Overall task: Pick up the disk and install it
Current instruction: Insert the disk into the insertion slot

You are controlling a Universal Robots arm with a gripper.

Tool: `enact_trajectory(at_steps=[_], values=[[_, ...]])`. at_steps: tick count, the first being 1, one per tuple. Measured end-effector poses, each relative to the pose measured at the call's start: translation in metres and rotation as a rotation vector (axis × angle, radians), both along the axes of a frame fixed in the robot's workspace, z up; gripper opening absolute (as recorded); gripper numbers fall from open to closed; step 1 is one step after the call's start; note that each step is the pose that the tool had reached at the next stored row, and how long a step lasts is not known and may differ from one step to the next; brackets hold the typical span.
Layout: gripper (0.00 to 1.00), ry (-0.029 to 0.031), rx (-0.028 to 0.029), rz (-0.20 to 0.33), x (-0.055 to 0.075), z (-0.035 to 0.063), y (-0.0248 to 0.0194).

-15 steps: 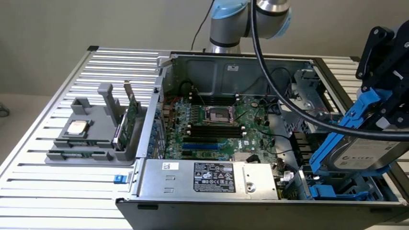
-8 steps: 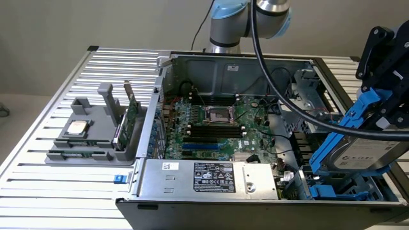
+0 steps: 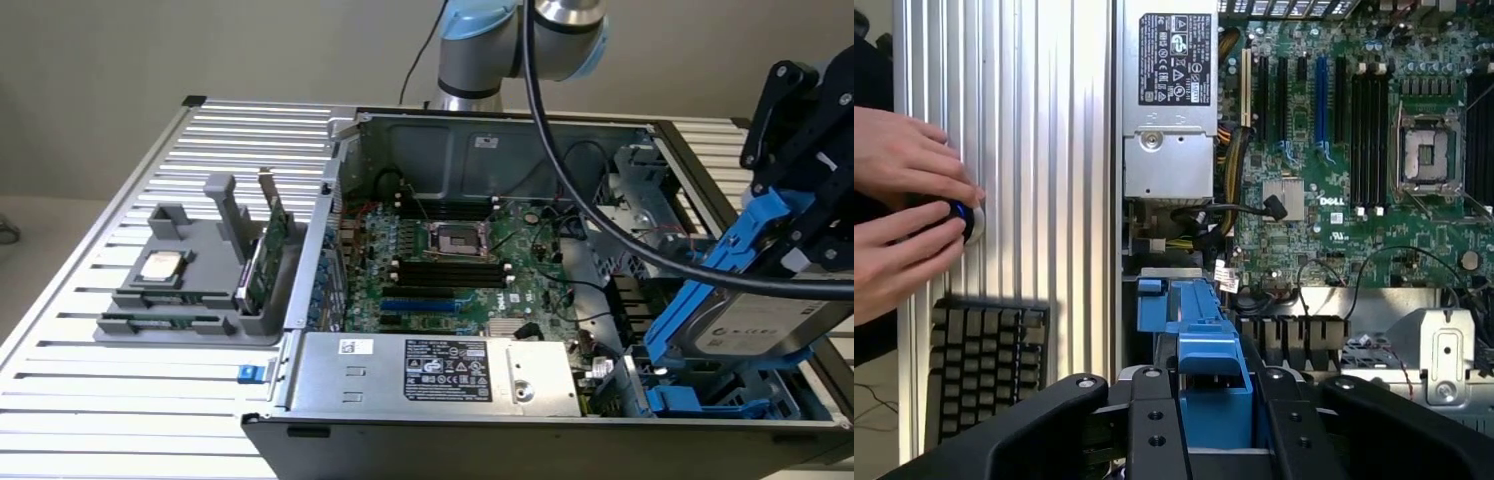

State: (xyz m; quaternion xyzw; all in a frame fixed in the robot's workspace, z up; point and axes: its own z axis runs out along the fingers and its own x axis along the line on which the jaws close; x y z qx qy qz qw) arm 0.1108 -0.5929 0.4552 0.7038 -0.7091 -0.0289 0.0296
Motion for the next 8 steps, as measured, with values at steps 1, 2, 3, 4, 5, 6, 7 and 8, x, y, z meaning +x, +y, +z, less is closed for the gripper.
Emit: enact_trajectory(at_steps=[1, 2, 3, 4, 5, 6, 7, 8], values=[[0.33, 0.0000, 0.0001, 0.000, 0.0000, -0.0016, 0.0000], [0.33, 0.0000, 0.0001, 0.000, 0.0000, -0.0032, 0.0000], [0.33, 0.0000, 0.0003, 0.000, 0.0000, -0.0051, 0.0000], [0.33, 0.0000, 0.0003, 0.000, 0.0000, -0.0069, 0.0000], [0.33, 0.0000, 0.0003, 0.000, 0.0000, -0.0084, 0.0000], [0.33, 0.0000, 0.0002, 0.000, 0.0000, -0.0095, 0.0000], [0.33, 0.0000, 0.0003, 0.000, 0.0000, -0.0103, 0.0000], [0.33, 0.0000, 0.0002, 0.000, 0.0000, -0.0111, 0.0000]])
